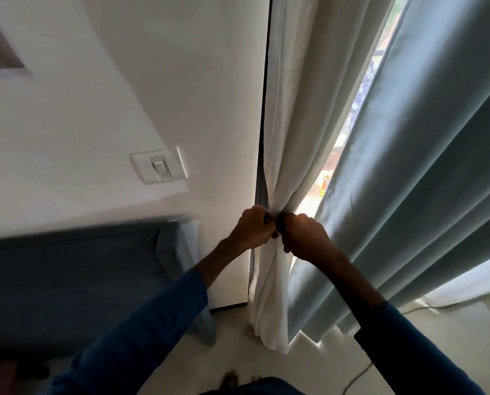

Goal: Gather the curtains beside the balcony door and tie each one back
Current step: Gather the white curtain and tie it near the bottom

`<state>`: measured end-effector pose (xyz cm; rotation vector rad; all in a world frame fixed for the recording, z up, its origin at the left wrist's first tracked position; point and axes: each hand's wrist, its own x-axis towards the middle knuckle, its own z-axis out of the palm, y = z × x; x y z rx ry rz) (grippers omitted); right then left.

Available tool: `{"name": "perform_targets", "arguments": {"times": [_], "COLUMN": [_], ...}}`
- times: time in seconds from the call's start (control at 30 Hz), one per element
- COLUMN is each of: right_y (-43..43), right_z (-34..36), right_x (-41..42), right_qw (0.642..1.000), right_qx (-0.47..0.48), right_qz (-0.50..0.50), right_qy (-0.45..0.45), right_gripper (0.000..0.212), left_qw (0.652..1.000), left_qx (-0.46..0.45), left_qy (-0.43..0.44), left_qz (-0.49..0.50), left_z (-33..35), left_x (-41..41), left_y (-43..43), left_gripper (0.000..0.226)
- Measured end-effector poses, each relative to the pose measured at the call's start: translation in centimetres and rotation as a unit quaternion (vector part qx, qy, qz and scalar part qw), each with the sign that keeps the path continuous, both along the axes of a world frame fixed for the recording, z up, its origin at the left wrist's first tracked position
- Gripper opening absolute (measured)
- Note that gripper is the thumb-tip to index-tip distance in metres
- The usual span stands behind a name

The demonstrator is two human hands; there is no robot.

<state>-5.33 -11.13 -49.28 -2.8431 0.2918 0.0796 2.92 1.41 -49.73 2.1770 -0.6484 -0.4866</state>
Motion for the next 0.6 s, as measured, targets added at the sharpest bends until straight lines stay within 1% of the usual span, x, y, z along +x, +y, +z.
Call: {"name": "perform_targets", "arguments": {"times": [0.07, 0.1, 0.2, 0.23, 0.3, 0.43, 0.6], "right_y": [-0.4, -0.5, -0.7, -0.8, -0.9, -0.4, 0.7], "right_z": [-0.2, -0.3, 0.0, 0.1, 0.3, -0.2, -1.0], "right_x": [-0.1, -0.2, -0.3, -0.2, 0.0, 0.1, -0.3], "right_qw": [0.999, 0.998, 0.986, 0.983, 0.981, 0.985, 0.977], "right_qx": [-0.018, -0.024, 0.001, 0.011, 0.016, 0.018, 0.032], "right_qz": [0.005, 0.001, -0.028, -0.034, -0.024, -0.02, -0.069], "right_qy": [-0.03, -0.059, -0.162, -0.18, -0.194, -0.173, -0.2], "right_gripper": [0.018, 0.019, 0.02, 0.019, 0.019, 0.018, 0.011], "left_qw": [1.0, 1.0, 1.0, 1.0, 1.0, 1.0, 1.0], "left_qx": [-0.001, -0.003, -0.001, 0.004, 0.009, 0.016, 0.024], "left_qy": [0.006, 0.01, 0.009, 0.009, 0.013, 0.01, 0.0], "left_qz": [0.0, 0.002, 0.008, 0.008, 0.005, 0.01, -0.003], "left_z": [0.0, 0.0, -0.2, -0.2, -0.3, -0.2, -0.4], "left_x": [0.1, 0.1, 0.6, 0.7, 0.7, 0.4, 0.2], "left_y": [0.3, 0.4, 0.7, 0.7, 0.8, 0.6, 0.8], "left_gripper": [0.029, 0.031, 0.037, 0.038, 0.038, 0.039, 0.031]}}
